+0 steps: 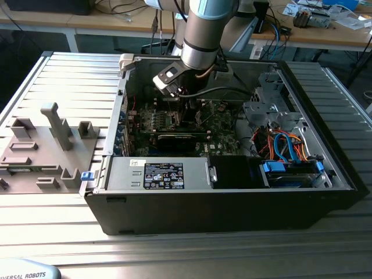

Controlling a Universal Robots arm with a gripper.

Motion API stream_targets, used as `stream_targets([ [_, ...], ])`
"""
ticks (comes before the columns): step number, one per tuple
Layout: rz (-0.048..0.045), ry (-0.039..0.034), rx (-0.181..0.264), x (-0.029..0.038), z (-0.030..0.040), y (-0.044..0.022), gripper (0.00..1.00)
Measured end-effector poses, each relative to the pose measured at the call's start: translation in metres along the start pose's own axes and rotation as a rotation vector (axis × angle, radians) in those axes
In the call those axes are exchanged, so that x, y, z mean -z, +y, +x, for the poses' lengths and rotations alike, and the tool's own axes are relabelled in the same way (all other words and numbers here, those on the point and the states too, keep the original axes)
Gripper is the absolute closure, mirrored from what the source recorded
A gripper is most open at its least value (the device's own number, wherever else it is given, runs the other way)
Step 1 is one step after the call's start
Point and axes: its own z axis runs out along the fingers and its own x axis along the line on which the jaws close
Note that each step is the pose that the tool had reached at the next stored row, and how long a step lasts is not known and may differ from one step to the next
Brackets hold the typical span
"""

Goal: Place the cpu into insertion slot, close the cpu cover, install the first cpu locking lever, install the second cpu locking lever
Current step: 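Place the cpu into insertion slot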

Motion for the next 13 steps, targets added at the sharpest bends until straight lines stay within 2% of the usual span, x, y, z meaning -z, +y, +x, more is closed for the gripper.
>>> stream_targets([
  [4,0.0003,0.0017,-0.015,-0.0018,0.0094,0.0011,0.45],
  [13,0.0008,0.0057,-0.049,-0.0083,0.0124,0.0038,0.45],
])
